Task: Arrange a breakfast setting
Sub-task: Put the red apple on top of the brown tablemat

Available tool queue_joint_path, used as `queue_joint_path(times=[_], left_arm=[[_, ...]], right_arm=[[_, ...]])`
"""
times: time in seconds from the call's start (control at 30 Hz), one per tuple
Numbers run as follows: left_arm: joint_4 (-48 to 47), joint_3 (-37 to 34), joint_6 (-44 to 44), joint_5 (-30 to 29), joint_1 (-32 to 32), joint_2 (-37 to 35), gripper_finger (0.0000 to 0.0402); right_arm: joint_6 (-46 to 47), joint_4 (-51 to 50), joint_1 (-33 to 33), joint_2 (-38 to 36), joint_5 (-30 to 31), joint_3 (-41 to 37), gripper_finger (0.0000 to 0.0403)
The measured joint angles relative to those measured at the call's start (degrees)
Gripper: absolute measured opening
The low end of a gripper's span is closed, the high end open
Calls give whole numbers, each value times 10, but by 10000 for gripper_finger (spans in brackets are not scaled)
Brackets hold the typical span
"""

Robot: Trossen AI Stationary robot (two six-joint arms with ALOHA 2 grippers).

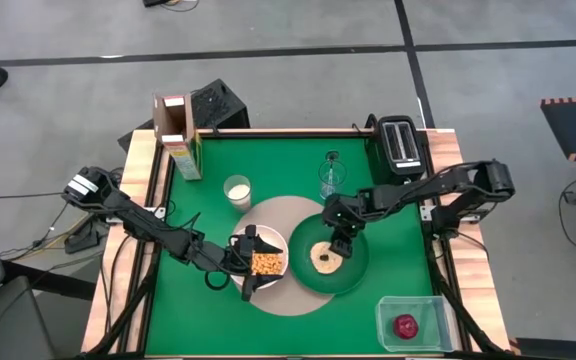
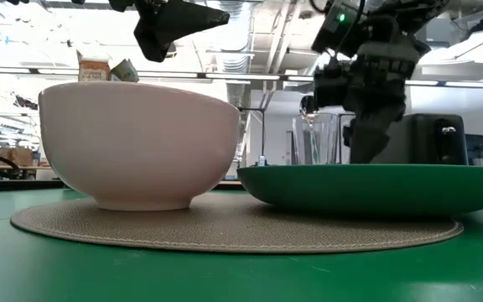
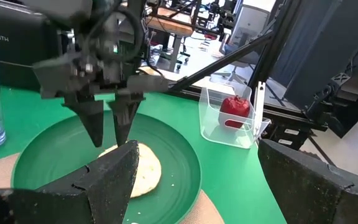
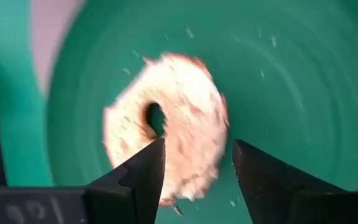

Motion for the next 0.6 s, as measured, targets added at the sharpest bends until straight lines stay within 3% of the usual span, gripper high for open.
queue_joint_path(times=[0.3, 0.6], left_arm=[[-5, 0, 0, 0, 0, 0, 316], [-6, 0, 0, 0, 0, 0, 316]], right_arm=[[5, -56, 19, -131, 18, 1, 216], [20, -61, 101, -213, 38, 1, 212]])
